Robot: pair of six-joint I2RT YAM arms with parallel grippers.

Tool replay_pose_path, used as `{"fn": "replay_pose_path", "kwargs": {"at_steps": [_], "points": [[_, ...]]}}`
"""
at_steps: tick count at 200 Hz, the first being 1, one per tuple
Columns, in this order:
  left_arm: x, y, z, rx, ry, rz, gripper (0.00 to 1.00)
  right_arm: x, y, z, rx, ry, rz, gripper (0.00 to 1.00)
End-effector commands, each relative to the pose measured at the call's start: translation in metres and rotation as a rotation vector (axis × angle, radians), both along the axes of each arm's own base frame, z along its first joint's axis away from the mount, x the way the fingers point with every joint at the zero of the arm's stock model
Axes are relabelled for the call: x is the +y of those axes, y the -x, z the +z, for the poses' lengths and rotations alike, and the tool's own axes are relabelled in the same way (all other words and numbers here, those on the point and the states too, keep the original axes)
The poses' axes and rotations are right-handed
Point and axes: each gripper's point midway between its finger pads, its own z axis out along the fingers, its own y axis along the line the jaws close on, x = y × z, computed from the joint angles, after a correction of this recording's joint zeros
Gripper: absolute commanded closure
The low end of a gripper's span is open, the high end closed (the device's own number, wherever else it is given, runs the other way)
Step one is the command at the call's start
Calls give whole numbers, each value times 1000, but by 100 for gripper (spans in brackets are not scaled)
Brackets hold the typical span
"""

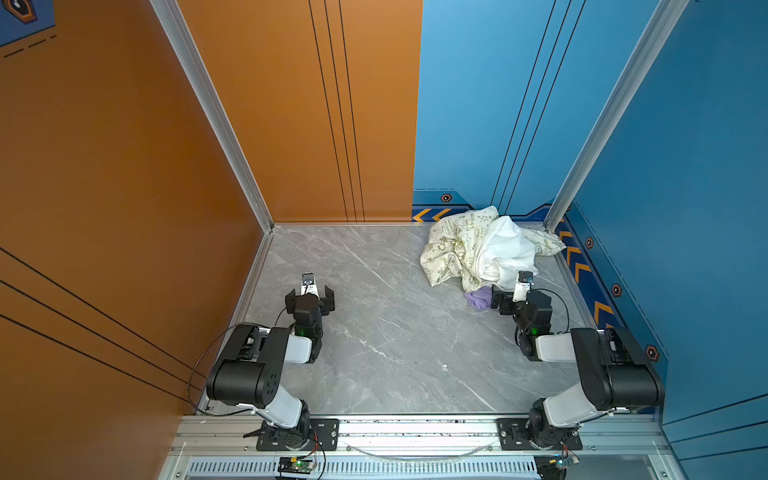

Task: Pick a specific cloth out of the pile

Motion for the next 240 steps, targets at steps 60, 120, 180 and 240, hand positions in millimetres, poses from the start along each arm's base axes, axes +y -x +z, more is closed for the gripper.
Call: {"fn": "replay_pose_path", "kwargs": {"at_steps": [60, 120, 180, 240], "points": [[2, -3, 2, -6, 5, 16, 2, 0, -4, 0, 4, -20, 4, 0], [1, -4, 2, -5, 5, 15, 2, 0, -4, 0, 4, -20, 3, 0], [2, -3, 1, -4, 6, 17, 2, -12, -5, -1, 16, -14, -76, 0], [10, -2, 3, -10, 29, 43, 2, -14, -5, 1, 15, -9, -90, 0]]}}
